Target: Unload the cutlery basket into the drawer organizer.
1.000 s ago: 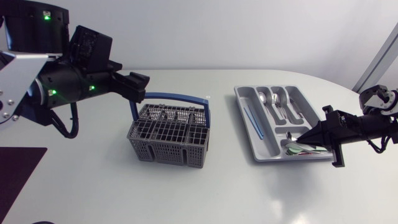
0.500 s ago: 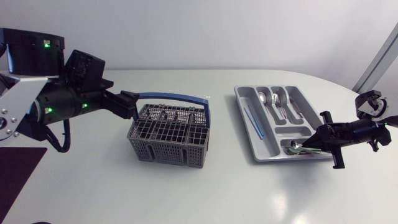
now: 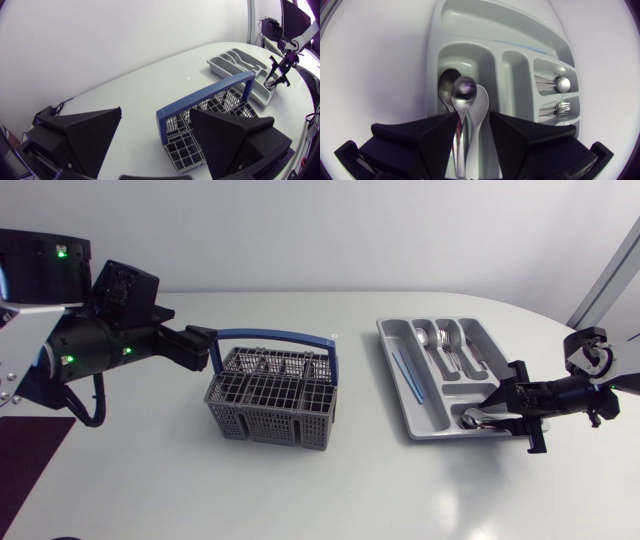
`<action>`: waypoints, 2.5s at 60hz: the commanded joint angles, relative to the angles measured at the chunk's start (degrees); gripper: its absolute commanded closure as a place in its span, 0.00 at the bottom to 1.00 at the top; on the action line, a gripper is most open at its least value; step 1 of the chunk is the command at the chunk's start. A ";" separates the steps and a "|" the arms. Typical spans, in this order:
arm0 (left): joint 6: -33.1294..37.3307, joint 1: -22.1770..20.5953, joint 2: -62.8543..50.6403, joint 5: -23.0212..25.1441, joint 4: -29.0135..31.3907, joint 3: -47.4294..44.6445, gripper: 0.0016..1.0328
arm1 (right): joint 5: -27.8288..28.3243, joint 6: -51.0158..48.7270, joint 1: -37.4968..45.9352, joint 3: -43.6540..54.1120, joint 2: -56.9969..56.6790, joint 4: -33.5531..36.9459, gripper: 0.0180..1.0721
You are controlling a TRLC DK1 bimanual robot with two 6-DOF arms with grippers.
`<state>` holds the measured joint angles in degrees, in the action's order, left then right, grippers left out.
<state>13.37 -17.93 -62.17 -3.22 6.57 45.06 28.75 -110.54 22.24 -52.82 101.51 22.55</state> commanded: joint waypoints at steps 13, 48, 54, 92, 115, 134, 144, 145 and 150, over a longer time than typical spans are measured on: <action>0.96 2.20 2.85 1.20 0.11 -2.52 0.08 | 6.05 3.93 -0.97 1.75 -14.33 9.27 0.23; 3.25 13.80 -3.83 9.46 -3.58 -7.53 0.08 | 3.77 54.03 -33.31 12.21 -21.80 -17.18 0.62; 4.48 13.71 -7.00 9.46 -3.76 -8.23 0.08 | 1.66 58.95 -37.36 11.60 -18.55 -21.58 0.79; 5.00 9.67 -16.58 10.52 -5.25 -9.02 0.08 | -3.53 68.27 -46.85 6.15 -7.56 -30.81 0.91; 3.95 5.45 -17.37 10.78 -5.07 -7.18 0.08 | -4.32 70.29 -47.29 2.90 -4.83 -32.48 0.91; 3.95 5.37 -19.30 10.78 -5.34 -4.89 0.08 | -5.20 70.20 -47.64 4.04 -5.36 -33.09 0.91; 3.95 5.37 -20.09 10.78 -5.07 -3.13 0.08 | -5.55 70.38 -48.69 3.95 -5.63 -33.00 0.91; 3.95 5.37 -20.09 10.78 -5.07 -3.05 0.08 | -5.64 70.38 -48.96 4.04 -5.71 -33.00 0.91; 3.95 5.37 -20.53 10.78 -5.16 -2.61 0.08 | -6.52 70.38 -50.10 4.48 -6.33 -33.00 0.91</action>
<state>18.02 -11.05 -81.19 5.34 2.07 39.83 20.25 -41.52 -24.67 -48.23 95.61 -9.30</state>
